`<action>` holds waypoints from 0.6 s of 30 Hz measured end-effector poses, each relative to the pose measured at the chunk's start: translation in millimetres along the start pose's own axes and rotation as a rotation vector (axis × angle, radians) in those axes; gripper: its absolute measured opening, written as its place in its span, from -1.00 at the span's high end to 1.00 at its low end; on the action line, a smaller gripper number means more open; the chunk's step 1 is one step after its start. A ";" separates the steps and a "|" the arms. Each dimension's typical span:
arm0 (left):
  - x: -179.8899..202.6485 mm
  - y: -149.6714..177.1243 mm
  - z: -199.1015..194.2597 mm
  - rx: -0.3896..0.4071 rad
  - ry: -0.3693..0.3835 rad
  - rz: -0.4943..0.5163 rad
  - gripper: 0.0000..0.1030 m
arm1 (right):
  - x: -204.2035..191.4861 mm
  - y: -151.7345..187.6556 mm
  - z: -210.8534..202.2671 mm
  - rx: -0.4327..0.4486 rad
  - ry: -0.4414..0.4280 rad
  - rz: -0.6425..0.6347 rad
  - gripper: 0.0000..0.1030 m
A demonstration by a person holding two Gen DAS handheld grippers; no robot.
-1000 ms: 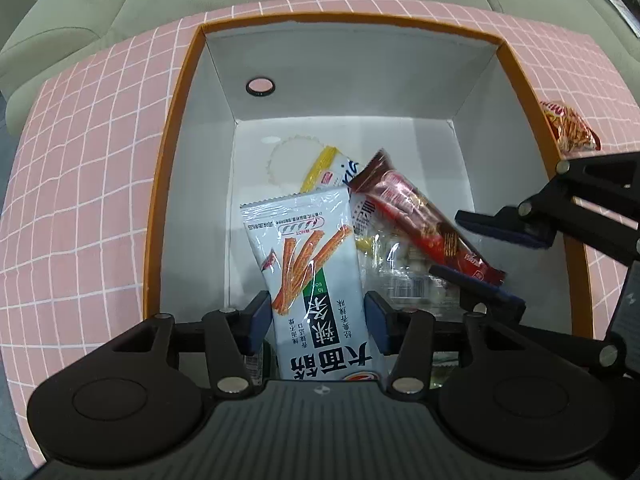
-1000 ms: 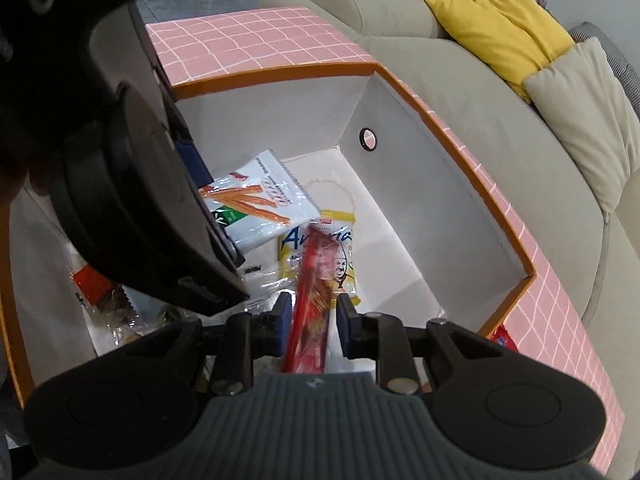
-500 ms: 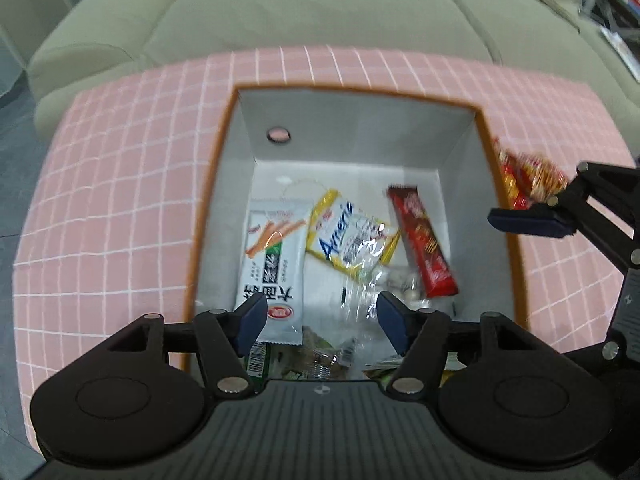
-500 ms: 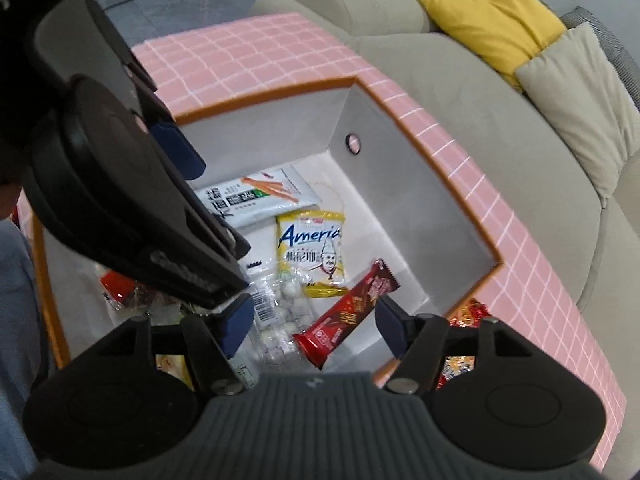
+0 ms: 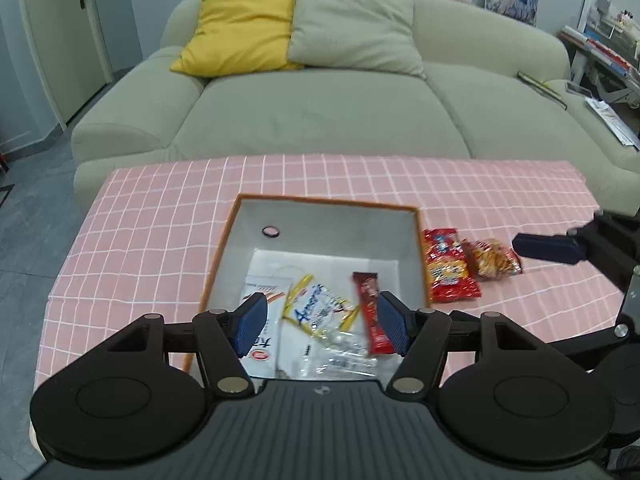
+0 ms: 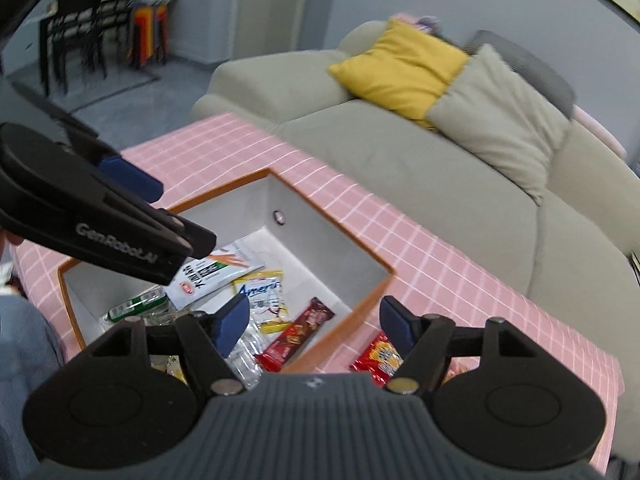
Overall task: Organize snacks
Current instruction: 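Withdraw both tools from the box back over the remaining snacks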
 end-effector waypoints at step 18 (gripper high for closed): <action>81.2 42.6 -17.6 0.112 0.101 -0.126 -0.45 | 47.1 104.4 -69.6 0.106 0.214 0.211 -0.51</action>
Point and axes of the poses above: each gripper's, at about its wrist camera, not at the fingertips, and z roughly the way its jaws point, x to its right, y to its underside, the point moved 10 cm from there along z, roughly the way its jaws point, and after that the axes turned 11 degrees about x, right-handed, at the moved point
